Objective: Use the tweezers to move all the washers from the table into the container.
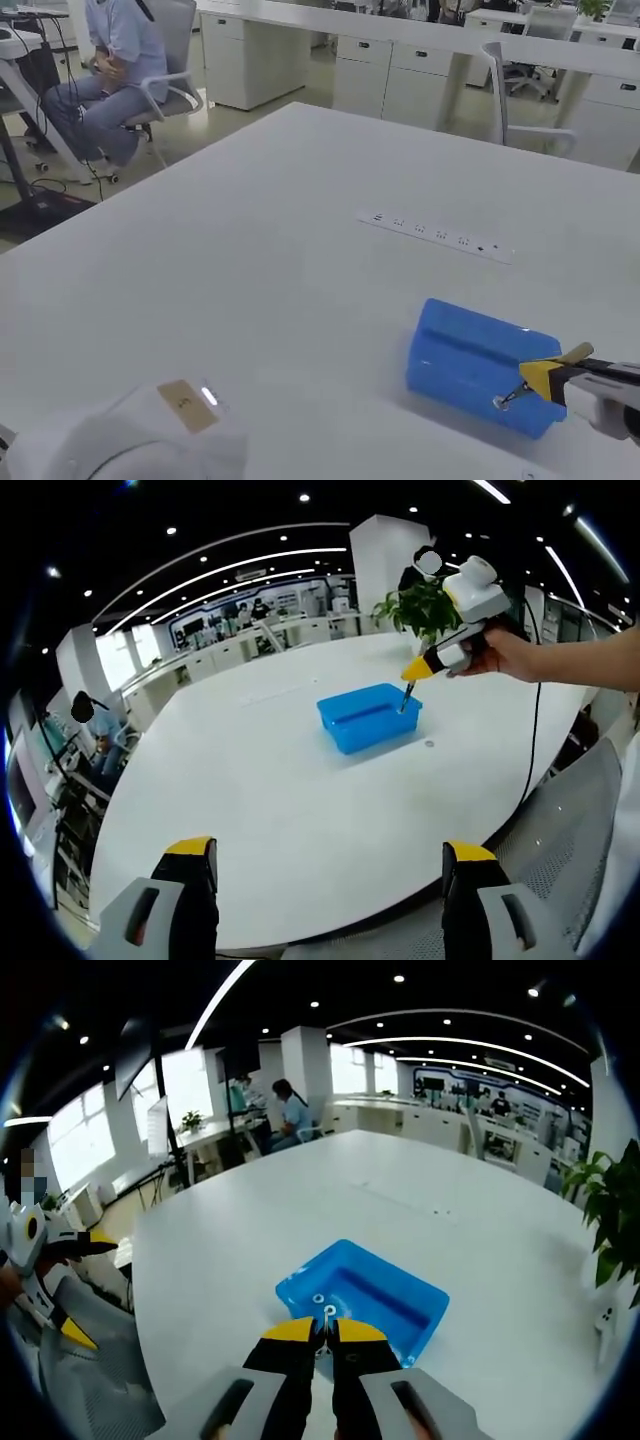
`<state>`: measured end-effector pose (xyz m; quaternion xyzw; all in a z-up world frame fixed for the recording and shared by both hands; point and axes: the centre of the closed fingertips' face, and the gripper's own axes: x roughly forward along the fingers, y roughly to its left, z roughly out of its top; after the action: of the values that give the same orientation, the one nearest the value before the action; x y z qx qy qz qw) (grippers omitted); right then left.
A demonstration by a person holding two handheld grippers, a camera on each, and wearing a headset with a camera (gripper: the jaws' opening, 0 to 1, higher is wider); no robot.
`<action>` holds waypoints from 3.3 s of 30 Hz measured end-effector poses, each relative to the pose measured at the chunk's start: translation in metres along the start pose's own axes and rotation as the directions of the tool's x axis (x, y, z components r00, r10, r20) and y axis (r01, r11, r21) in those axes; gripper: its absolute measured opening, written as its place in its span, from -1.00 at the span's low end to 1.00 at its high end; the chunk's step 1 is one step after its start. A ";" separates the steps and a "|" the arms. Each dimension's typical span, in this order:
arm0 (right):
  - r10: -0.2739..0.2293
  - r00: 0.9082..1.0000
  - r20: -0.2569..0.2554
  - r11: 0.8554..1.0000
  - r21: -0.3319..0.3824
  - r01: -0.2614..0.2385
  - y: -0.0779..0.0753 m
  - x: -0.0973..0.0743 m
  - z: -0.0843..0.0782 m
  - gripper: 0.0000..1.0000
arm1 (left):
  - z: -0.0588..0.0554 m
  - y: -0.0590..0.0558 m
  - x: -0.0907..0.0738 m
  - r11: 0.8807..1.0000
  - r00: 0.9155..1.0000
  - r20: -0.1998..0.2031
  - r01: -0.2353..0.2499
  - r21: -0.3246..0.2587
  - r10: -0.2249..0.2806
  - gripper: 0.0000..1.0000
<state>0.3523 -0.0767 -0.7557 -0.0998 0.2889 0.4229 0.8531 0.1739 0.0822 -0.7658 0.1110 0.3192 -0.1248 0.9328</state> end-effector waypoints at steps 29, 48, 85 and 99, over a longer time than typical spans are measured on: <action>-0.077 0.996 -0.035 0.997 -0.016 0.077 -0.028 0.044 -0.001 -0.96 | 0.002 -0.002 0.004 1.000 1.000 -0.006 0.007 0.003 -0.007 0.91; -0.098 0.988 -0.120 0.995 -0.034 0.095 -0.036 0.062 -0.030 -0.96 | 0.004 -0.001 0.003 1.000 1.000 0.000 0.008 -0.007 -0.008 0.90; -0.108 0.994 -0.016 0.994 0.014 0.108 -0.036 0.016 -0.008 -0.94 | 0.003 0.000 0.004 1.000 1.000 0.002 -0.002 -0.009 0.002 0.89; -0.056 0.998 -0.008 0.998 0.023 0.056 -0.016 -0.013 -0.029 -0.94 | 0.007 -0.001 0.003 1.000 1.000 0.020 -0.006 -0.009 0.006 0.90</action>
<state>0.3469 -0.1077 -0.7728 -0.0997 0.2940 0.3951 0.8646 0.1795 0.0788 -0.7620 0.1067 0.3103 -0.1217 0.9368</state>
